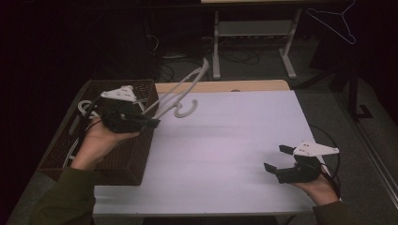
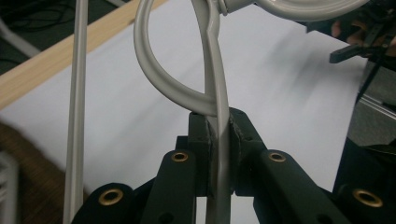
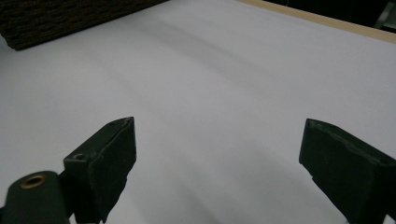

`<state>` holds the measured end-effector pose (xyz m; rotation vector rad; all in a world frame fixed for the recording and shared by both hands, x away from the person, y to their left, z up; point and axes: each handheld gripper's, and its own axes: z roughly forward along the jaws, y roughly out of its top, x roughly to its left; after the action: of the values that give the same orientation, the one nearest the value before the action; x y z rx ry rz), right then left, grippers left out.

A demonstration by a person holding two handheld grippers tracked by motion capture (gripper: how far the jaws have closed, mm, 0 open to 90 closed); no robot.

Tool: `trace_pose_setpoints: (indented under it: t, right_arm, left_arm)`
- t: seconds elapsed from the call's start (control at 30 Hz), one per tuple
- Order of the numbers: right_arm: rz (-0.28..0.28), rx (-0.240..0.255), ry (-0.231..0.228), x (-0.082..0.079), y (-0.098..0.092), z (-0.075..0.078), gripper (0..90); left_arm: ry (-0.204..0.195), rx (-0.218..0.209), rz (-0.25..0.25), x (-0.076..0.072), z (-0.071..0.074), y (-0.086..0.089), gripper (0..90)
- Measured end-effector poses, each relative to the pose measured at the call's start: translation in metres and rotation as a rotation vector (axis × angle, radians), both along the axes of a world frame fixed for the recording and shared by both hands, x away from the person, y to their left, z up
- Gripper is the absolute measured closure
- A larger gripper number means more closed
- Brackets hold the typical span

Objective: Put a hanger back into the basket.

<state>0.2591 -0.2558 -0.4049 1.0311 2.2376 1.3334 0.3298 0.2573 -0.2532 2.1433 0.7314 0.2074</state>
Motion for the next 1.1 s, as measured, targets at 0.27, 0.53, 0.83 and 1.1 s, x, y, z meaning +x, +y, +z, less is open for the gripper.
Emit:
trace_pose_setpoints:
  t: [0.27, 0.53, 0.83, 1.1]
  right_arm:
    - [-0.017, -0.015, 0.0, 0.003, -0.001, -0.003, 10.5]
    - [-0.034, -0.024, 0.013, 0.004, -0.002, -0.005, 10.4]
    - [-0.039, -0.03, 0.011, 0.005, -0.003, -0.006, 10.4]
    - [-0.045, -0.029, 0.011, 0.005, -0.004, -0.006, 10.4]
  left_arm:
    - [0.021, 0.0, 0.101, -0.001, -0.009, 0.067, 81.3]
    - [0.067, 0.01, 0.148, 0.003, -0.029, 0.11, 81.2]
    - [0.107, 0.008, 0.202, 0.007, -0.044, 0.136, 81.1]
    - [0.131, 0.001, 0.187, 0.006, -0.049, 0.147, 81.1]
